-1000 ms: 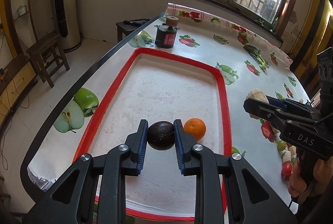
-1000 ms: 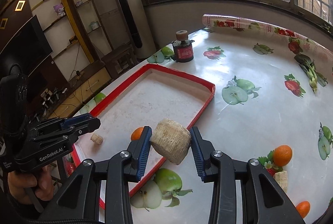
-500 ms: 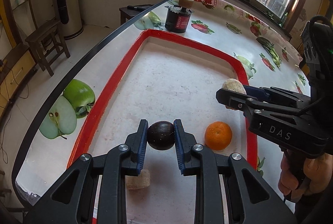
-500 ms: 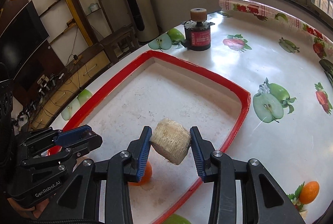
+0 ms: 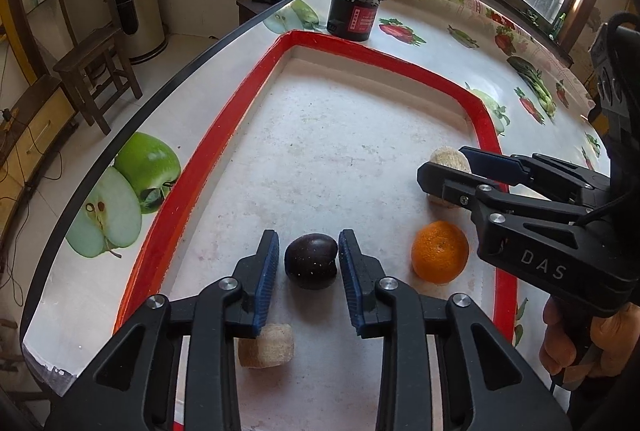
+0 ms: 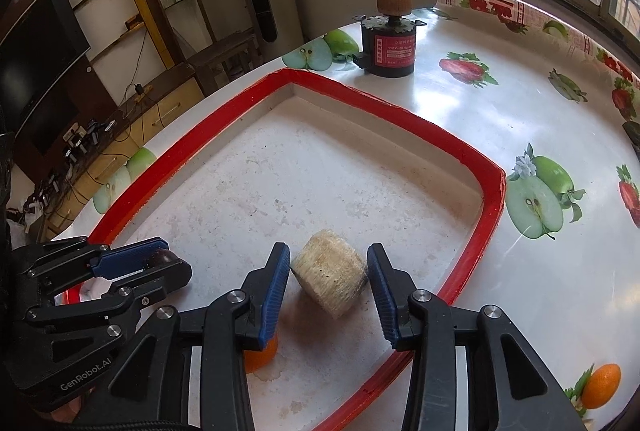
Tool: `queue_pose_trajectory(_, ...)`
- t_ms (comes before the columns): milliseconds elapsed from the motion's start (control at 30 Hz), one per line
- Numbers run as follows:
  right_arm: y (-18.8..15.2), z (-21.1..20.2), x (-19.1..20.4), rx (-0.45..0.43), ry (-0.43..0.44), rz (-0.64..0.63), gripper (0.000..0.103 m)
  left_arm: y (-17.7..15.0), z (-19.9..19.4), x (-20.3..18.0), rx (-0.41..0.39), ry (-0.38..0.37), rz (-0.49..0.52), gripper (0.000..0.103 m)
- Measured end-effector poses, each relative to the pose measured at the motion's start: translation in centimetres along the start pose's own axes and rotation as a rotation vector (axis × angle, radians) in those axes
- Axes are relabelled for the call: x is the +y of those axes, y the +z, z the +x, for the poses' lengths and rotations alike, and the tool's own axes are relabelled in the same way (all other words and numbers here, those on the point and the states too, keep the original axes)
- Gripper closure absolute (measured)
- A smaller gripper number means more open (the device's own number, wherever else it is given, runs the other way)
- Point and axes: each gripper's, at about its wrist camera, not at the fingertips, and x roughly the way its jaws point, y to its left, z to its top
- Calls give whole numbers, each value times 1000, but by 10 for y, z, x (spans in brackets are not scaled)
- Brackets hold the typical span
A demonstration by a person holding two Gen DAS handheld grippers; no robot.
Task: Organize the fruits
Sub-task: 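Carry the plum and large block into the tray and open both grippers, then move both open grippers back toward the tomatoes and blocks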
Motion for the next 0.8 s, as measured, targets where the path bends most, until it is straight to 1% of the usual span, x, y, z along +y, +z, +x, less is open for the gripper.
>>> queue_pose_trajectory(33,0,-4,0,-11,3,0,54,0,-3,0,-10,3,1,63)
queue_pose_trajectory(67,1,-9,0,-23,5,0,53,0,-7,-1,-21,8,1,61)
queue_pose_trajectory(100,0,-15,0,-36,4,0,49,-1,-10,-1,-30,13,2,58)
queue_pose_trajectory(133,1,-22,-1,-50,4,1,46,-1,-14,-1,-38,17,2,58)
queue_pose_trajectory(367,-9,-68,-10,-120,9,31,42,-7,-37,-10,-76,-2,8,58)
queue_pose_trajectory(600,-35,-111,-20,-164,-4,54,40,-15,-54,-25,-96,-35,13,58)
queue_pose_trajectory(700,-49,-127,-28,-182,-15,76,38,-19,-61,-34,-108,-49,17,58)
queue_pose_trajectory(800,-63,-142,-37,-196,-23,101,38,-24,-68,-45,-118,-68,28,50)
